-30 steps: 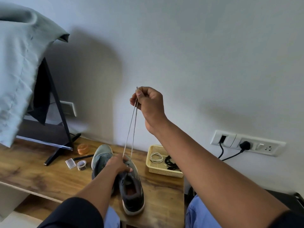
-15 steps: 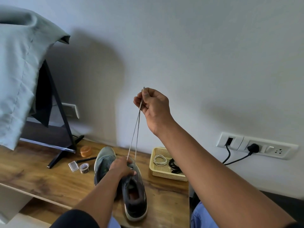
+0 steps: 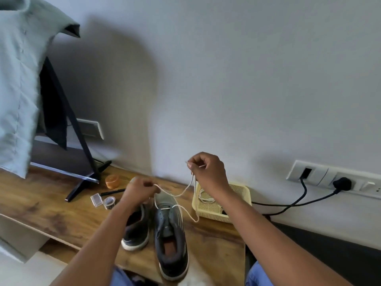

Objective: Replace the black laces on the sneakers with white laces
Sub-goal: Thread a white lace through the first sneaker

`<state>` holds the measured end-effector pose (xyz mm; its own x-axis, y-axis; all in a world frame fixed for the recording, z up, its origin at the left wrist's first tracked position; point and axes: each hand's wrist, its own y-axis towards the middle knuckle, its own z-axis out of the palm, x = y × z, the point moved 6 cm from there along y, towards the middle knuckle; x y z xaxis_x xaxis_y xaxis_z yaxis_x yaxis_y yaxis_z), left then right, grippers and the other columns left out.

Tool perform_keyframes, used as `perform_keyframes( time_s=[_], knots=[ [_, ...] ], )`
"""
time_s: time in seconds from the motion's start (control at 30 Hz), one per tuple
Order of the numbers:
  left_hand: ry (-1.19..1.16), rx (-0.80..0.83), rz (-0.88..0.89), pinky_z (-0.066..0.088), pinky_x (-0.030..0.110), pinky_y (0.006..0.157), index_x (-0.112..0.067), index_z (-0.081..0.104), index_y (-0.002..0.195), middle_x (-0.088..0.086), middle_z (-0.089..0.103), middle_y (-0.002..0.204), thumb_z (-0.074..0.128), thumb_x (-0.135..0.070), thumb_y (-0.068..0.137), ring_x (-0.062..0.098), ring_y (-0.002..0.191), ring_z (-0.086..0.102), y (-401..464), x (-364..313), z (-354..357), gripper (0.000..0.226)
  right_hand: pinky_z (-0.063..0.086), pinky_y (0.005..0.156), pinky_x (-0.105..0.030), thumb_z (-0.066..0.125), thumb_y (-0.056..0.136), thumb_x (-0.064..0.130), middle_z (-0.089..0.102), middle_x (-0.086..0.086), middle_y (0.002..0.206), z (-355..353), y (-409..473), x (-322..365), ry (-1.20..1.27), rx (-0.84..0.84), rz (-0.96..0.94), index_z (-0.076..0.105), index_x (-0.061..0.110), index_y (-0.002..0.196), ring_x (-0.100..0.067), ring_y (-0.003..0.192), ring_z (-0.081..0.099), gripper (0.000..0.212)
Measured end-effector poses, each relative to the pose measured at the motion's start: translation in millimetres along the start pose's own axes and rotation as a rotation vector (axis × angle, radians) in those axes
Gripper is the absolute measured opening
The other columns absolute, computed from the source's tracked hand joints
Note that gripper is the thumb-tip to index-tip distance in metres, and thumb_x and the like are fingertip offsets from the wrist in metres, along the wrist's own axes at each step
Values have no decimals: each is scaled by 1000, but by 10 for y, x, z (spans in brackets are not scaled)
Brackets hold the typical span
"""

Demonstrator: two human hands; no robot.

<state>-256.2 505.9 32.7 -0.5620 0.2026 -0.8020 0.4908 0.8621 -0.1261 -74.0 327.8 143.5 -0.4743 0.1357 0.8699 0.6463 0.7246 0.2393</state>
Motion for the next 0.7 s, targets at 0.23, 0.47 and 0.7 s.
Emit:
perform_keyframes(
  time_s=[0.23,0.47,0.7],
  knots=[
    [121,-285,-262,55,37,70,-13,54,103,0,73,60,74,-25,68,24,72,69,131,97,-289,42,48,68,-26,74,90,22,71,15,75,58,201,-542,-118,-100,64,72,26,79,-3,74,66,11],
    [340,-118,-177,59,34,74,-14,62,95,-3,72,67,77,-22,78,19,71,71,22,-164,-127,23,48,66,-21,79,87,19,73,10,76,761,166,-700,-241,325,-41,78,21,84,-3,72,66,4],
    [574,310,-127,58,31,72,-14,71,79,-3,74,61,76,-52,82,10,72,74,-245,-67,363,38,41,66,-23,73,81,12,76,1,82,1239,15,-926,-421,536,-104,79,18,81,-15,79,68,9]
  ],
)
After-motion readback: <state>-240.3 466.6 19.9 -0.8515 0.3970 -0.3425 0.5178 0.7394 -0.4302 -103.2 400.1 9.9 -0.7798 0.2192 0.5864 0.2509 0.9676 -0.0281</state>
